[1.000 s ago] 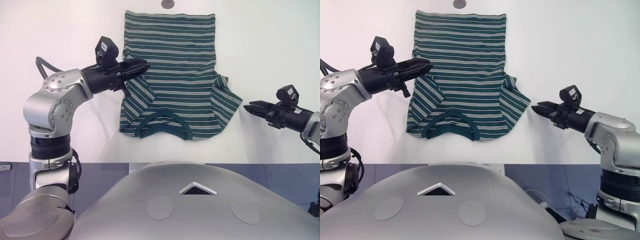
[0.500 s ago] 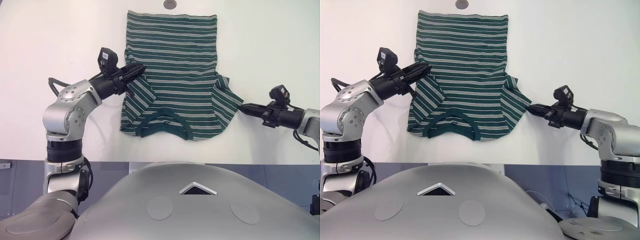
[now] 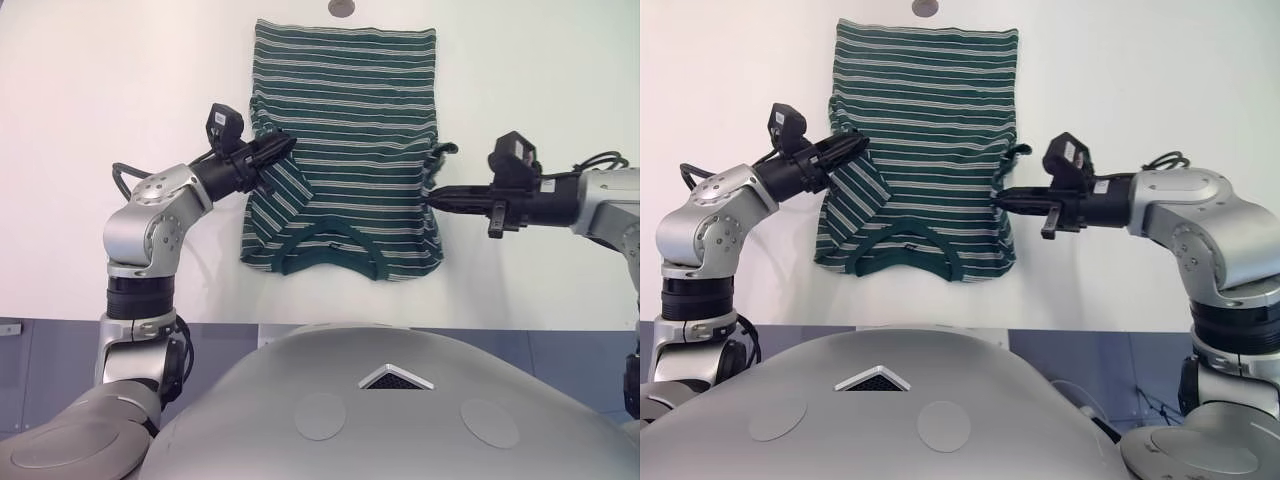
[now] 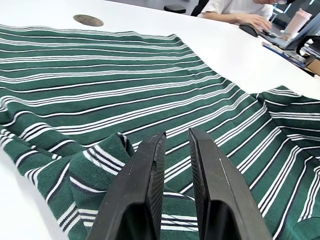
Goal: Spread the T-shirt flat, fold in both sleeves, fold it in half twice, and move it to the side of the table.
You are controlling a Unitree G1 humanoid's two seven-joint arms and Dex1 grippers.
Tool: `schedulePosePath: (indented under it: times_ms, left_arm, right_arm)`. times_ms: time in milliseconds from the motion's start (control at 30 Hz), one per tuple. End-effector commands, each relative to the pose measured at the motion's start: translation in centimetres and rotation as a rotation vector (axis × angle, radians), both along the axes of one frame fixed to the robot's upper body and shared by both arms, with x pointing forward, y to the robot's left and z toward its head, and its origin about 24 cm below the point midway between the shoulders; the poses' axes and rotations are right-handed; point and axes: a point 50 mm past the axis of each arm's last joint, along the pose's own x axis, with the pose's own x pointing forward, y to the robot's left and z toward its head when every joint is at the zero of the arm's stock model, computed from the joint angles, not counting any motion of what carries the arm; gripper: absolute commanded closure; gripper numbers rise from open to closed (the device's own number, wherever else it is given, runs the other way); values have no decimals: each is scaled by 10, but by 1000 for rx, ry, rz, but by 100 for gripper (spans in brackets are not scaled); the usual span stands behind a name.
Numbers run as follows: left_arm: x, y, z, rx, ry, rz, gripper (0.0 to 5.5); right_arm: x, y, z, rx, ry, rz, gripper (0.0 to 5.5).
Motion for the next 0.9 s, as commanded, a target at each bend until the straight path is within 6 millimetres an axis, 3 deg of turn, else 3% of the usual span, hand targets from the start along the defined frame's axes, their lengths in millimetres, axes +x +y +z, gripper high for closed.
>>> schedulePosePath:
  times_ms: [33,133,267,400,467,567,733,900]
  left_arm:
    - [5,-8,19,61,-73,-58,468]
    - [1,-3,19,304,-156,-98,438]
    - [-20,19,16,576,-303,-278,358]
    - [-33,67,28,881,-402,-544,294]
    - [-39,81,27,953,-424,-655,288]
    - [-46,90,17,951,-446,-785,288]
    - [-61,91,-10,904,-524,-925,288]
    - [-69,83,-25,837,-632,-1029,288]
  right_arm:
    - [6,21,-29,-99,3,62,547]
    - [5,23,-40,-145,-13,52,514]
    - [11,14,-18,-70,-169,18,431]
    - [0,-31,6,-211,-376,100,359]
    - [-10,-48,-3,-351,-485,226,333]
    - [-36,-61,-36,-447,-607,457,333]
    - [-63,-35,-65,-338,-780,536,333]
    - [-67,-9,-72,-260,-890,549,333]
